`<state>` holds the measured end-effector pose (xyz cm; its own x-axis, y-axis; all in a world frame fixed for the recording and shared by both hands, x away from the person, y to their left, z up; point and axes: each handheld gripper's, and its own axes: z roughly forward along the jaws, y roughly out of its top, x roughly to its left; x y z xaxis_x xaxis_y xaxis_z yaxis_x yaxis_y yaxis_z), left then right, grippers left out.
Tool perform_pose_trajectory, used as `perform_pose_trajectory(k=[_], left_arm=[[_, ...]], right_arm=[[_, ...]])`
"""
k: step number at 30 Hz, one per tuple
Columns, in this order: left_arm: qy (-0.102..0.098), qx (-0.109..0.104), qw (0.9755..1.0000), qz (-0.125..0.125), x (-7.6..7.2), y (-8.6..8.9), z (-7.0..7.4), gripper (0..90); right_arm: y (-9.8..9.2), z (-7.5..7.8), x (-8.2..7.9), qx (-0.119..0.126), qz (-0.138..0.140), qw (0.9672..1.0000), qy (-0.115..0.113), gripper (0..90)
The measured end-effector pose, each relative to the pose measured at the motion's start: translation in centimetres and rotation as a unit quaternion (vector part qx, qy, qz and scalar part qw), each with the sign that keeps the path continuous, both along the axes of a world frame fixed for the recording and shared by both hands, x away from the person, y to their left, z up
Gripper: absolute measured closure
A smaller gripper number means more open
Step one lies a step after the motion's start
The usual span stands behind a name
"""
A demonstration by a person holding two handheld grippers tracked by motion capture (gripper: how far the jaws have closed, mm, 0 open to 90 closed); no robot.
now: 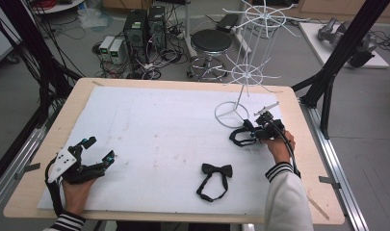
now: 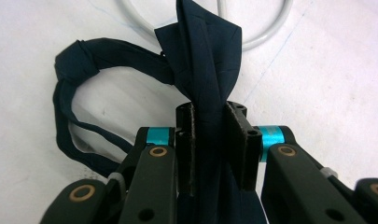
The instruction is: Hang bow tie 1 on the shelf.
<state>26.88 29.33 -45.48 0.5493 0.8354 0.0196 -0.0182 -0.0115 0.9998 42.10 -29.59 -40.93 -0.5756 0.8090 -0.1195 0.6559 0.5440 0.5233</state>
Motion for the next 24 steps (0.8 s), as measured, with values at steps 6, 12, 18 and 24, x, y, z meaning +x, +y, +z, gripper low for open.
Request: perform_pose_trajectory(k=[6,12,18,24], left_arm=[[-0.001,0.001,1.0000,0.000,0.0,0.0,0.0,14.4],[-0.001,0.001,1.0000,0.000,0.0,0.0,0.0,14.4],[-0.001,0.003,1.0000,0.001,0.0,0.0,0.0,14.4],[-0.002,0.003,1.0000,0.001,0.0,-0.1,0.0,14.4]], right_arm=[[-0.3,0.5,-0.5,0.019,0.004,0.9998,-0.009,74.8],[-0.8,1.3,-0.9,0.043,0.002,0.9988,-0.025,74.8],[-1.5,2.3,-1.6,0.071,0.002,0.9966,-0.043,74.8],[-1.8,3.1,-2.1,0.100,0.007,0.9931,-0.060,74.7]])
